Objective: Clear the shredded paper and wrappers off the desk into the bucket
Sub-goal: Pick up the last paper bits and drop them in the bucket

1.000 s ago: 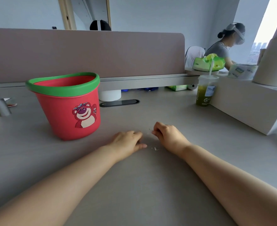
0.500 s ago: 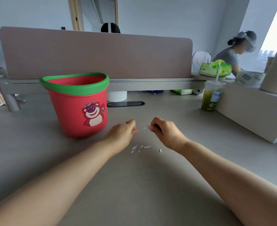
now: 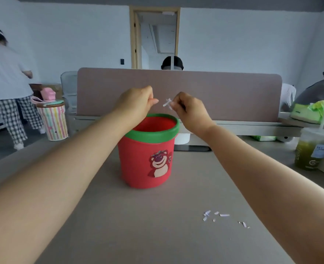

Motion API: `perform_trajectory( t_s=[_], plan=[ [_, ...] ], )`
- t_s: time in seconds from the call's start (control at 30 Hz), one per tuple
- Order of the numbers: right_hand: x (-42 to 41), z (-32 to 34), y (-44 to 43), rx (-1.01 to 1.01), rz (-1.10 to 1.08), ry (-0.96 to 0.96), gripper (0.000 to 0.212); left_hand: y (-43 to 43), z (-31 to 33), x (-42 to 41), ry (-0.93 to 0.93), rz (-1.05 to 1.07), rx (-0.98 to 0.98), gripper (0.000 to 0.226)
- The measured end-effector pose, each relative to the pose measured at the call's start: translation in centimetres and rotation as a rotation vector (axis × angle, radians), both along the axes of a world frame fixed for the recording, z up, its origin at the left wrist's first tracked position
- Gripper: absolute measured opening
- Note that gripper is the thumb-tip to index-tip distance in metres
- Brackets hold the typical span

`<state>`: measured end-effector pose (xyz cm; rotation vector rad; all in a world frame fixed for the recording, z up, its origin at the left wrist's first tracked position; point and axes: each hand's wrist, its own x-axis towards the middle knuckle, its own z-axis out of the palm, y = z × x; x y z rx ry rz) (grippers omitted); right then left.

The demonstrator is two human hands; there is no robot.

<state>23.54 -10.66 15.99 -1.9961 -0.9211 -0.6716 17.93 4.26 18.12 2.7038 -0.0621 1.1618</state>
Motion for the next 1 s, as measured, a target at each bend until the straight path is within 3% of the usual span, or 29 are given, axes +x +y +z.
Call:
perform_trajectory(
  t_s=[0.2, 0.33, 0.47, 0.6, 0.7, 0.87, 1.0],
  plan=[
    [2.3, -0.5, 2.1, -0.178, 0.005, 0.034, 0.024, 2.8, -0.8, 1.2, 0.259, -0.036, -0.048, 0.009],
    [2.3, -0.7, 2.7, -0.213, 0.039, 0.08, 0.019, 3.6, -1.6, 0.7, 0.314, -0.042, -0.071, 0.027],
    [2.5, -0.7, 3.0, -0.18, 0.026, 0.116, 0.014, 4.0, -1.7, 0.1, 0.256, -0.029, -0.027, 0.012],
    [2.0, -0.7, 2.8, -0.247, 0.02, 0.078, 0.021, 3.5, -1.9, -0.6, 0.19, -0.015, 0.015, 0.014],
    [1.1, -1.0, 1.8, -0.185, 0.009, 0.039, 0.019, 2.3, -2.0, -1.1, 0.098, -0.056, 0.0, 0.014],
    [-0.8, -2.3, -2.6, -0.047, -0.035, -0.012, 0.016, -2.3, -2.7, -2.5, -0.099, -0.261, 0.007, 0.02],
    [-2.3, -5.2, -8.2, -0.048, -0.117, 0.038, 0.015, -6.7, -6.4, -3.4, -0.07, -0.444, 0.111, 0.026]
  ],
)
